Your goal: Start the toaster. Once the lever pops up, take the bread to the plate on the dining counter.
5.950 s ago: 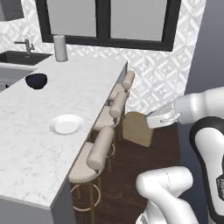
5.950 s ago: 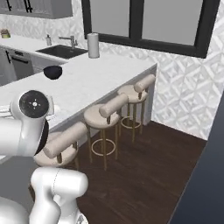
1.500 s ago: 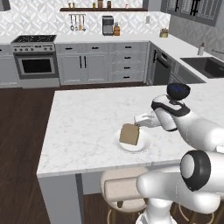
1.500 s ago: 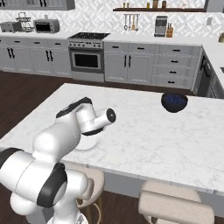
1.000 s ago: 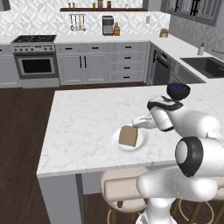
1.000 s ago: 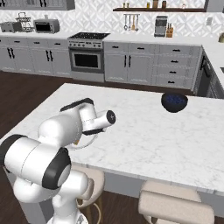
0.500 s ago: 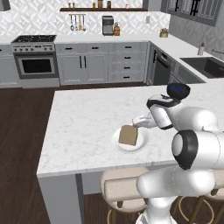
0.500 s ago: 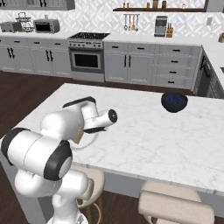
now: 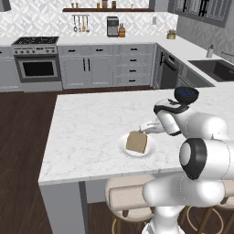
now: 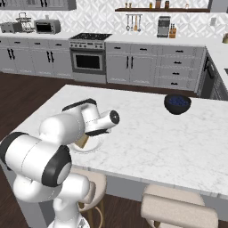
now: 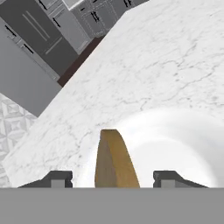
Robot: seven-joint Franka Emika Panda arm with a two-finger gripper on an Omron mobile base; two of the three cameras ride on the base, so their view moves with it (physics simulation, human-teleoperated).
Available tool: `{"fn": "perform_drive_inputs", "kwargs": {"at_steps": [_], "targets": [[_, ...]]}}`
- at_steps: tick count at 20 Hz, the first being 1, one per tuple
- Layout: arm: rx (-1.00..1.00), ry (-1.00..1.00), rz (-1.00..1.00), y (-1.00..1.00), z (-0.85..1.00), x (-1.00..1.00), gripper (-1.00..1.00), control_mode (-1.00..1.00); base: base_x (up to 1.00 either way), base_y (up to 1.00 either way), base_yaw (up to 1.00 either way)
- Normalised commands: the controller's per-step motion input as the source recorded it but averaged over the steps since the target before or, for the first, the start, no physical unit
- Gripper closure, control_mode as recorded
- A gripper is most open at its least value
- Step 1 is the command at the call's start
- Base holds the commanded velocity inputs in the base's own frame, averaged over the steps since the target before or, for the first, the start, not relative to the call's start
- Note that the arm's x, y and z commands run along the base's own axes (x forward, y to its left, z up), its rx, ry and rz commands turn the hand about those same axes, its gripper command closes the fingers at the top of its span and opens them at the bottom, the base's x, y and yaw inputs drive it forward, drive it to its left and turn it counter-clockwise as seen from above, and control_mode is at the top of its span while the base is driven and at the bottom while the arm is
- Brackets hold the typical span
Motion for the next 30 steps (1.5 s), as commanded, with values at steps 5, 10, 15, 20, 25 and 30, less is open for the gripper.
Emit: {"fn": "perform_drive_inputs", "kwargs": {"at_steps": [5, 10, 15, 20, 25, 30], "targets": [[-0.09, -0.02, 0.00, -0.32, 0.00, -0.09, -1.00, -1.00, 0.00, 0.00, 0.00], [-0.08, -0.01, 0.00, -0.51, 0.09, -0.08, -1.00, -1.00, 0.00, 0.00, 0.00], [-0.16, 0.00, 0.00, 0.00, 0.30, -0.07, -1.00, -1.00, 0.00, 0.00, 0.00], [-0.07, 0.00, -0.05, 0.14, 0.86, -0.79, -1.00, -1.00, 0.00, 0.00, 0.00], [-0.02, 0.07, -0.33, 0.00, 0.48, -1.00, -1.00, -1.00, 0.00, 0.00, 0.00], [-0.11, -0.04, -0.26, 0.02, 0.08, -1.00, -1.00, -1.00, 0.00, 0.00, 0.00]]}}
